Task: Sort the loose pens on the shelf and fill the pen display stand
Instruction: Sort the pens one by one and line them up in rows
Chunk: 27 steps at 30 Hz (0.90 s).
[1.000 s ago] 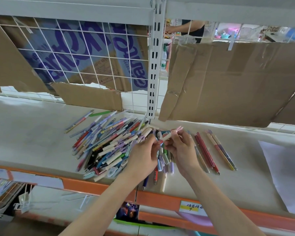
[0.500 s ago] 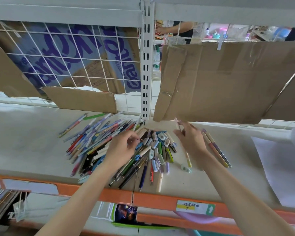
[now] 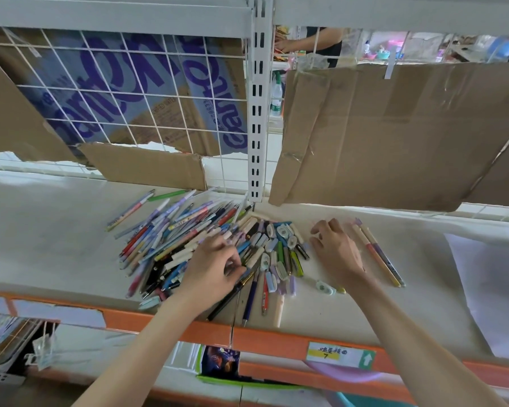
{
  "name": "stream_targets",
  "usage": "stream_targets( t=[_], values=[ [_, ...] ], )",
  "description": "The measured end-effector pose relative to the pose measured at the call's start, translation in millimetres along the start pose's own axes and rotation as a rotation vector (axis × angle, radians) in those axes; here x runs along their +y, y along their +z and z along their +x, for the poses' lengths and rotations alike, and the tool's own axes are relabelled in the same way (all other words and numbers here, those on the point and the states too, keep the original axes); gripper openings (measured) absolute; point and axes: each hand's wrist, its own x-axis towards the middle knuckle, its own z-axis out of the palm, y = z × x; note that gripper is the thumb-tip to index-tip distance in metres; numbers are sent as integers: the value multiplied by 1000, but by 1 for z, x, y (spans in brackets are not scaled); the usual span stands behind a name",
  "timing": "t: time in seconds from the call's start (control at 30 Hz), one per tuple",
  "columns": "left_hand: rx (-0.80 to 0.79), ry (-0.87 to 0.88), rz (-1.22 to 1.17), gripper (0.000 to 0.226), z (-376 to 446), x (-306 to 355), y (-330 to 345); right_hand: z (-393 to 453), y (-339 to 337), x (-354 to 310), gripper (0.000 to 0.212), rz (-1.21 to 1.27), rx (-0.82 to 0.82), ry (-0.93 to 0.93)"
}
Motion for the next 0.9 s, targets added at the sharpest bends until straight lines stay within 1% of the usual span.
stream_targets(
  t=[0.1, 0.27, 0.33, 0.43, 0.53, 0.63, 0.7, 0.8, 0.9],
  values=[
    [-58, -3, 80, 19, -8, -2, 3, -10, 1, -11, 11, 71, -3, -88],
    [-107, -47, 220, 26, -11, -1, 6, -18, 4, -22, 7, 181, -42, -140],
    [-106, -55, 267, 27, -11, -1, 8, -19, 5, -22, 8, 199, -37, -98],
    [-109, -64, 297, 26, -11, -2, 9, -16, 3, -14, 13, 205, 7, 27],
    [-131, -71, 332, 26, -10, -1, 10, -17, 1, -4, 15, 198, 7, 86],
    [-155, -79, 368, 28, -8, 1, 10, -18, 3, -2, 11, 194, -24, 79],
    [-164, -81, 383, 30, -9, 2, 10, -19, 4, -7, 9, 198, -10, 71],
    [-191, -89, 428, 35, -10, 6, 11, -23, 6, -11, 18, 145, 4, 36],
    [-206, -107, 465, 38, -8, 9, 13, -26, 6, -14, 19, 61, -47, 0]
  ],
)
